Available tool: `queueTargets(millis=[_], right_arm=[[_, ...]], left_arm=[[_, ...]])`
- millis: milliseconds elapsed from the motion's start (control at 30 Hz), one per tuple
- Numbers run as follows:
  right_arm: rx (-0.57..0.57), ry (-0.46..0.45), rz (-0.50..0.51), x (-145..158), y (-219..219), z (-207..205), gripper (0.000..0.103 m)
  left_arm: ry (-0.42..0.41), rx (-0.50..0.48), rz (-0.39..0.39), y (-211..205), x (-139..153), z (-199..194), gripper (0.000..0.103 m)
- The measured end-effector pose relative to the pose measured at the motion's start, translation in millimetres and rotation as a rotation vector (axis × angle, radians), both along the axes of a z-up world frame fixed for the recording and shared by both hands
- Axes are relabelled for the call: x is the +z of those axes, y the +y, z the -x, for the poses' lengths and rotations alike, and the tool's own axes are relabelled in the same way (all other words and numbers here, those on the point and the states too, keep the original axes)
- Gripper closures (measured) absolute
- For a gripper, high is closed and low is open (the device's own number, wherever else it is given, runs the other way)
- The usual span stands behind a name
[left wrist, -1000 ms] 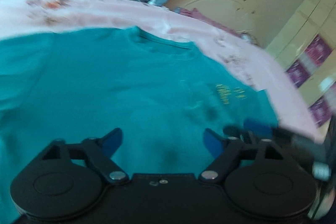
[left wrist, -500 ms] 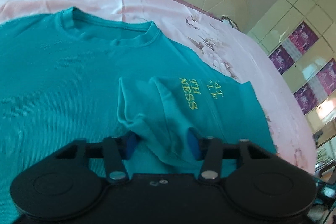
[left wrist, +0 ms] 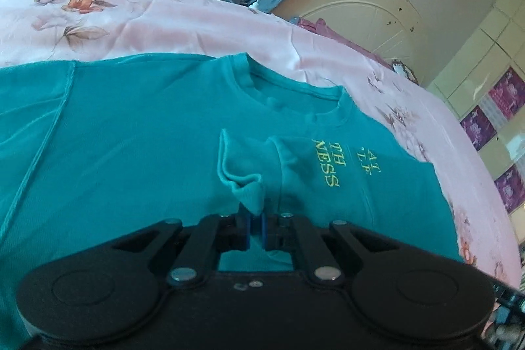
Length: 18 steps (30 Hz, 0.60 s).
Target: Fold small clothes
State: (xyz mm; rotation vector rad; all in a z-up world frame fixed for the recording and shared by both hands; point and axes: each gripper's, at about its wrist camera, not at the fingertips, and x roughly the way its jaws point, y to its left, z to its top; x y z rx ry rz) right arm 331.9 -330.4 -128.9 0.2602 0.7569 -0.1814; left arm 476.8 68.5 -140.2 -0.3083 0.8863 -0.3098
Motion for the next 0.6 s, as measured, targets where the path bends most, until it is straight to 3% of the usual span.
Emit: queueTargets(millis=[100, 233, 333, 367, 400, 433, 500, 600], right_arm=[[-0.001, 0.000, 0.012, 0, 0, 3, 0.072], [0.081, 0.022, 0.040, 5, 2, 2, 0.071], [0.109, -0.039, -0.025, 23, -10, 14, 0.071], [0.101, -0.060, -0.024, 29, -14, 16, 0.071], [0.093, -0.084, -0.042, 34, -19, 15, 0.071], [0.087, -0.094, -0.061, 37, -23, 10, 0.071], [0.064, -0.100, -0.097, 40, -34, -11, 0.071], [0.017, -0.120, -0.234, 35, -60, -60, 0.071]], left_arm=[[-0.006, 0.019, 0.016, 2, -2, -2, 0.098], [0.005, -0.016, 0.013, 2, -5, -2, 0.092], [-0.007, -0.010, 0.050, 11, 2, 2, 0.052], [-0.037, 0.006, 0.039, 13, 6, 4, 0.029], [-0.063, 0.012, 0.029, 13, 8, 4, 0.023], [-0.074, 0.007, 0.026, 13, 9, 1, 0.026], [-0.045, -0.006, 0.039, 12, 6, -13, 0.045], [-0.025, -0.014, -0.002, 5, 0, -35, 0.045]])
